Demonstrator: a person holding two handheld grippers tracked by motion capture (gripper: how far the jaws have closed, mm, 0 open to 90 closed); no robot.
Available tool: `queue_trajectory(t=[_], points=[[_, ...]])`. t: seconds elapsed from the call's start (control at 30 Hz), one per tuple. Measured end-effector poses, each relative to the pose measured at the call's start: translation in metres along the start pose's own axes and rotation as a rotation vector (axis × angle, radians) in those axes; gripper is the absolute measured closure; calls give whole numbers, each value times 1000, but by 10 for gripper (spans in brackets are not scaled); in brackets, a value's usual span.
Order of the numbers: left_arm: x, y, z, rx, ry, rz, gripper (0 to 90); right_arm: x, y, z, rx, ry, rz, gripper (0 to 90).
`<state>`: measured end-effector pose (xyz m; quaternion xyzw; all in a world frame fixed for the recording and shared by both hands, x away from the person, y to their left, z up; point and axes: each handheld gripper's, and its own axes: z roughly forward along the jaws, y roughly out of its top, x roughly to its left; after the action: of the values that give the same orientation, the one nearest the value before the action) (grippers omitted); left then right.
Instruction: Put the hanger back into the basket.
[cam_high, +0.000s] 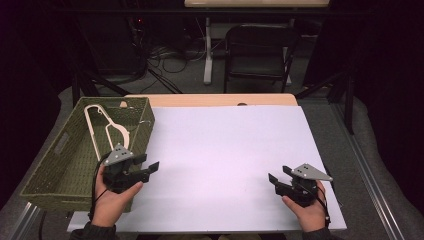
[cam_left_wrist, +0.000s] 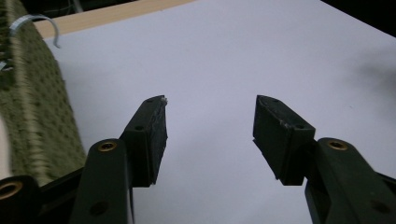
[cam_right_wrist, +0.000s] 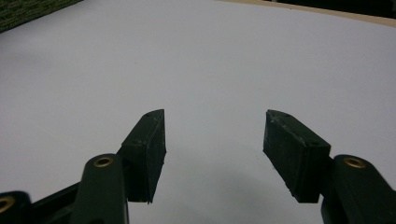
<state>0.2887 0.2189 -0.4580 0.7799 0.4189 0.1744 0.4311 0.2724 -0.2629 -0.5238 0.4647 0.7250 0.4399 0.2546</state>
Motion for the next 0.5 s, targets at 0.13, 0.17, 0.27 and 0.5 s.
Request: queue_trajectory(t=[0.13, 0.17, 0.27, 0.5], points=[[-10, -12, 10, 22, -2, 15, 449, 0, 0, 0, 2, 1, -3, 390], [-10, -12, 10, 22, -2, 15, 449, 0, 0, 0, 2, 1, -3, 390], [-19, -26, 20, -2, -12, 25, 449, 0, -2, 2, -1, 2, -4, 390], [-34, -43, 39, 33, -49, 65, 443, 2, -2, 4, 17, 8, -11, 390]])
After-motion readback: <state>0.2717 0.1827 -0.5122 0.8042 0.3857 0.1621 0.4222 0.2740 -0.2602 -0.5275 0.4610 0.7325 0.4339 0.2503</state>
